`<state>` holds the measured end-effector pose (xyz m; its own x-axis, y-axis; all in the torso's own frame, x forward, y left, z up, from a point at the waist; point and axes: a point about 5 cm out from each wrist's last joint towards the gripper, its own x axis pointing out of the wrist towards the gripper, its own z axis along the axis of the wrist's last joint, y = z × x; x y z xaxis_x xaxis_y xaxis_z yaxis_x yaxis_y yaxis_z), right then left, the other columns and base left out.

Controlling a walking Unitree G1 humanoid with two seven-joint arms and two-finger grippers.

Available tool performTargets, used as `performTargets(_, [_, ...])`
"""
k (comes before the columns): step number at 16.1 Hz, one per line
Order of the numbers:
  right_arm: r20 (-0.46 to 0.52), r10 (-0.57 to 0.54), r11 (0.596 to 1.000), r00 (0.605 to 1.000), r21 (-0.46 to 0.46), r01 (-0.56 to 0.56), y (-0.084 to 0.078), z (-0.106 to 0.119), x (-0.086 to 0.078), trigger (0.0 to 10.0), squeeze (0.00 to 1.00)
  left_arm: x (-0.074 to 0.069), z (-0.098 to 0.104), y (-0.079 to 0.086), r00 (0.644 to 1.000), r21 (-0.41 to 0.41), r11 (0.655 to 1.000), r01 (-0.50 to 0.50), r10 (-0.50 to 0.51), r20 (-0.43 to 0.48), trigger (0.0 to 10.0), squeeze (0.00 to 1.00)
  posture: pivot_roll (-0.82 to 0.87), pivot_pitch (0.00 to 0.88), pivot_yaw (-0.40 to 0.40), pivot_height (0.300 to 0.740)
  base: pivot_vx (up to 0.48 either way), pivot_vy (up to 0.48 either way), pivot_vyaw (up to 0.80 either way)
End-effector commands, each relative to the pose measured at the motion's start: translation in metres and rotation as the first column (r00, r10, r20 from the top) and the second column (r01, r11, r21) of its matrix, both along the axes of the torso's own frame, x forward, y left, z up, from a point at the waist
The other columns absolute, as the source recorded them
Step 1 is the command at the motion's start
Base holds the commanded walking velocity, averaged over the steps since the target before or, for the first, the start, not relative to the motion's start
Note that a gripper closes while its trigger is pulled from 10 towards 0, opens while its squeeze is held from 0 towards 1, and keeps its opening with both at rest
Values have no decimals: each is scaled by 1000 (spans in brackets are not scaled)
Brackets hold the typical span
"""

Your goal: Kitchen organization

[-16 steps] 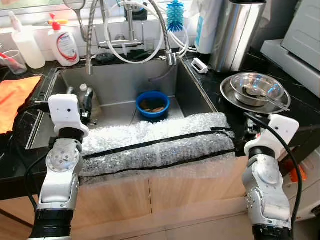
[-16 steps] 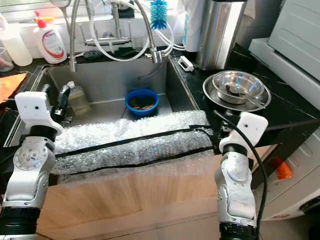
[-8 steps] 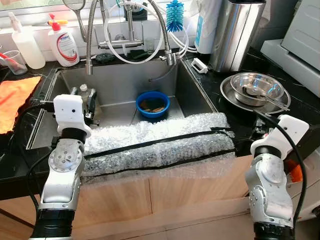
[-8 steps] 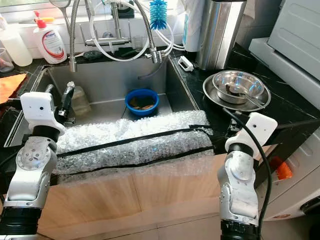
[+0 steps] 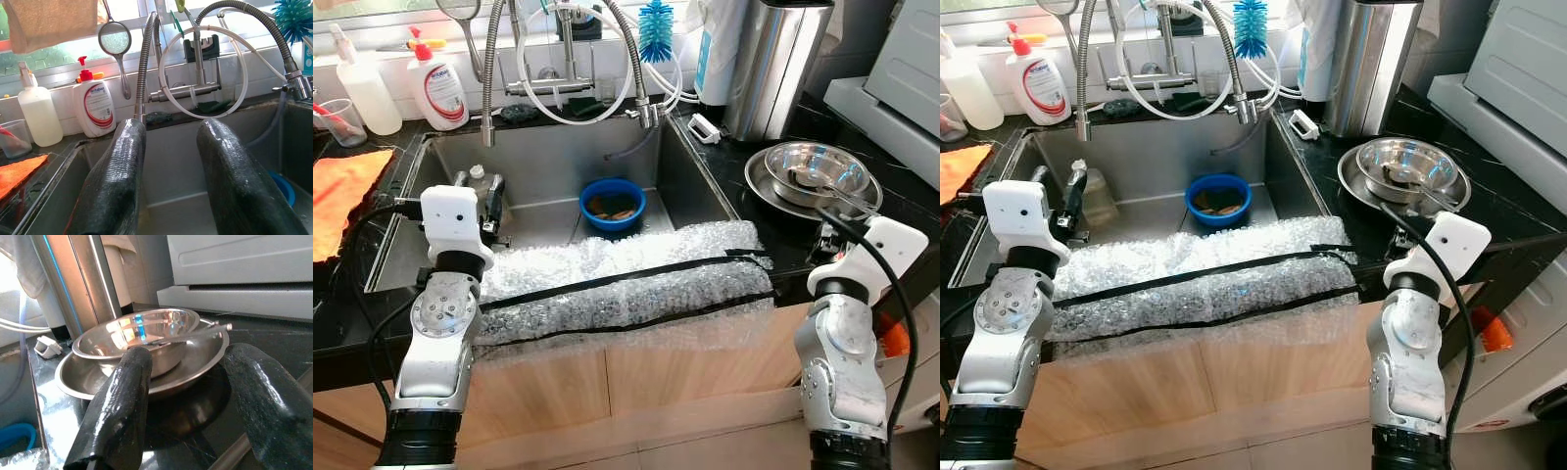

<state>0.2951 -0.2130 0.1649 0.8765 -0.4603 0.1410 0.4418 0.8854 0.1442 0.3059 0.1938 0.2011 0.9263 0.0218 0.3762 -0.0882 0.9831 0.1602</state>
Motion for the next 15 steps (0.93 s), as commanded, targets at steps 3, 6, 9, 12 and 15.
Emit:
performTargets(3, [43, -6, 1000, 999, -27, 7, -1, 11, 2, 10000, 0, 2, -1, -2, 1000, 16, 1000, 8, -8, -15, 10000, 0, -14, 0, 33, 740, 0, 0, 0])
performTargets(6, [52, -14, 1000, 999, -26, 15, -1, 12, 3, 10000, 0, 1, -4, -2, 1000, 17, 1000, 8, -8, -23, 10000, 0, -11, 0, 31, 740, 0, 0, 0])
performTargets(9, [51, 10, 1000, 999, -21, -9, 2, 11, 5, 10000, 0, 1, -5, -2, 1000, 20, 1000, 11, -10, -29, 10000, 0, -10, 0, 32, 740, 0, 0, 0])
performTargets(12, [58, 81, 996, 995, -40, -78, 12, 12, 8, 10000, 0, 2, -6, -4, 999, 22, 1000, 16, -15, -33, 10000, 0, -13, 0, 32, 740, 0, 0, 0])
performTargets(15, [68, 170, 985, 983, -37, -168, 24, 14, 12, 10000, 0, 2, -5, -6, 999, 26, 999, 22, -21, -32, 10000, 0, -5, 0, 32, 740, 0, 0, 0])
